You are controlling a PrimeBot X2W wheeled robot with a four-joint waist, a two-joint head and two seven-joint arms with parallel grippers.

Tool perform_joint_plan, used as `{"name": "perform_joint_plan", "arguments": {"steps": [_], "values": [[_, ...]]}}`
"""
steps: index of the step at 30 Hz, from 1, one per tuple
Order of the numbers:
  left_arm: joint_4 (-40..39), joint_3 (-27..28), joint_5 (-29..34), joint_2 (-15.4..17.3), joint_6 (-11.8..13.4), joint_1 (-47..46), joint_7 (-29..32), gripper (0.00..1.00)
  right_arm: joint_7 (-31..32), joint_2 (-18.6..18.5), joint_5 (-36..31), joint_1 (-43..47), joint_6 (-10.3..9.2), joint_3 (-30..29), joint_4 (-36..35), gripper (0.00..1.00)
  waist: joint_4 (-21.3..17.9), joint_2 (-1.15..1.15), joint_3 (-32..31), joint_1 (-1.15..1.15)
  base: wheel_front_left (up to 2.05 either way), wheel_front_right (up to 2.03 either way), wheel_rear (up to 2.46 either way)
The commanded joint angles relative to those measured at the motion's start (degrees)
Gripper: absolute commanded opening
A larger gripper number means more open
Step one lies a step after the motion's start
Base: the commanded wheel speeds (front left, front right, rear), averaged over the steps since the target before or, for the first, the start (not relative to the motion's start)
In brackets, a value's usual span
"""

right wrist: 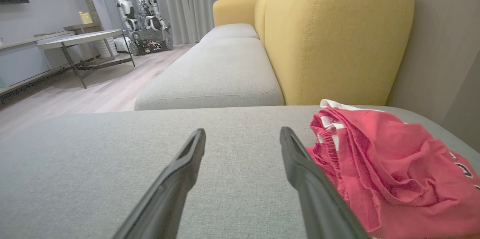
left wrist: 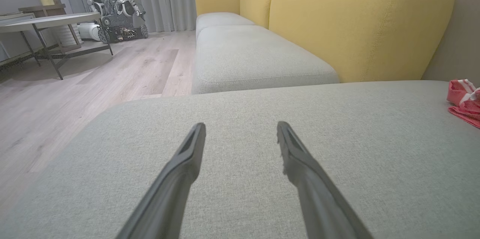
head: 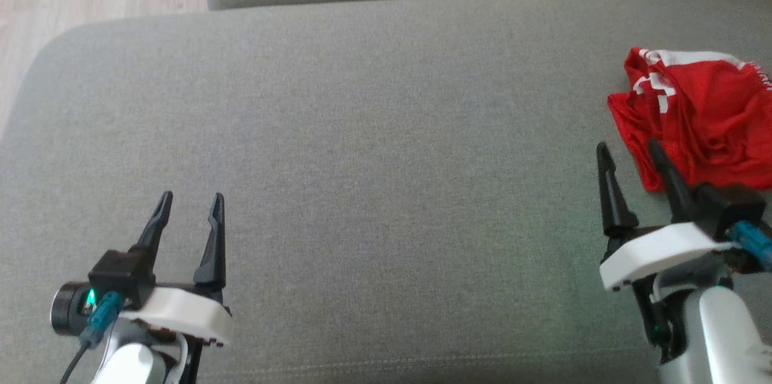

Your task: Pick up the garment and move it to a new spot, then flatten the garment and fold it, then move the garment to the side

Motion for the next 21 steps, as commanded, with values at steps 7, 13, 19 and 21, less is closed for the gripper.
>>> {"name": "perform_joint_plan", "arguments": {"steps": [7, 13, 19, 21], "values": [[-2.6, 1.9, -0.2, 2.2, 0.9, 0.5, 0.2, 1.0, 1.1, 0.0, 0.3, 1.8, -0.05, 2.5, -3.6, 1.0, 0.0, 0.0, -3.2, 0.0, 0.0, 0.0, 0.0], [-3.3, 1.7, -0.6, 2.5, 1.3, 2.2, 0.7, 1.0, 1.7, 0.0, 0.5, 3.7, -0.05, 2.1, -4.7, 1.0, -0.2, 0.0, -4.6, 0.0, 0.0, 0.0, 0.0], [-3.8, 1.4, -0.8, 2.7, 1.5, 2.8, 1.0, 1.0, 2.1, 0.0, 0.4, 4.3, -0.05, 1.7, -5.4, 1.0, -0.3, 0.0, -4.9, 0.0, 0.0, 0.0, 0.0], [-3.9, 1.3, -0.9, 2.8, 1.5, 2.9, 1.1, 1.0, 2.2, 0.0, 0.4, 4.3, -0.05, 1.7, -5.5, 1.0, -0.3, 0.0, -4.9, 0.0, 0.0, 0.0, 0.0]]}}
